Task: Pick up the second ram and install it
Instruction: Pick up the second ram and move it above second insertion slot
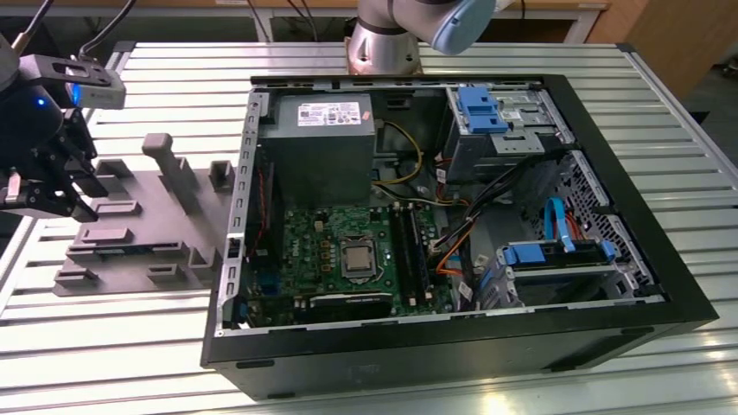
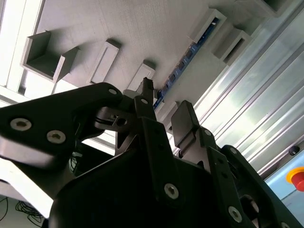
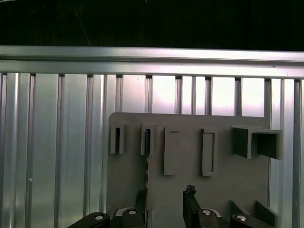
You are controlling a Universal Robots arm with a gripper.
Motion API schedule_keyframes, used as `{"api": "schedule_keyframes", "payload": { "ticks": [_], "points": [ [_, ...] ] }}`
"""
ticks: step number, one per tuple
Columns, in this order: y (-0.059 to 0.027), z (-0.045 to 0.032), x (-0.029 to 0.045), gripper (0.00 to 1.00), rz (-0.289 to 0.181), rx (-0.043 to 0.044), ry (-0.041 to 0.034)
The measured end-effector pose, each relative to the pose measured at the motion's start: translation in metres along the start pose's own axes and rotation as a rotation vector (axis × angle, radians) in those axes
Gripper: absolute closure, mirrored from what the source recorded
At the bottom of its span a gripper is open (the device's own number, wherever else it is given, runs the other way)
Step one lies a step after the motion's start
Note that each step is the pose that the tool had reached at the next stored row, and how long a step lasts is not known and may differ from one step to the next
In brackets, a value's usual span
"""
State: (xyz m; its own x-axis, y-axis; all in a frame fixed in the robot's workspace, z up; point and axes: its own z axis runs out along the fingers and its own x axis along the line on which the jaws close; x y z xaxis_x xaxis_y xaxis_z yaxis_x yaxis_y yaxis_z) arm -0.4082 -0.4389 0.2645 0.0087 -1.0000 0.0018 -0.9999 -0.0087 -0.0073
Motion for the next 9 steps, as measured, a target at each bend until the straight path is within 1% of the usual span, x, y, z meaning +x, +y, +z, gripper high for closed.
{"api": "schedule_keyframes", "payload": {
  "ticks": [6,9],
  "points": [
    [0.0001,0.0002,0.0,0.57,0.0,0.0002,-0.0001],
    [0.0002,0.003,0.0013,0.57,-0.002,0.0,0.0]
  ]
}}
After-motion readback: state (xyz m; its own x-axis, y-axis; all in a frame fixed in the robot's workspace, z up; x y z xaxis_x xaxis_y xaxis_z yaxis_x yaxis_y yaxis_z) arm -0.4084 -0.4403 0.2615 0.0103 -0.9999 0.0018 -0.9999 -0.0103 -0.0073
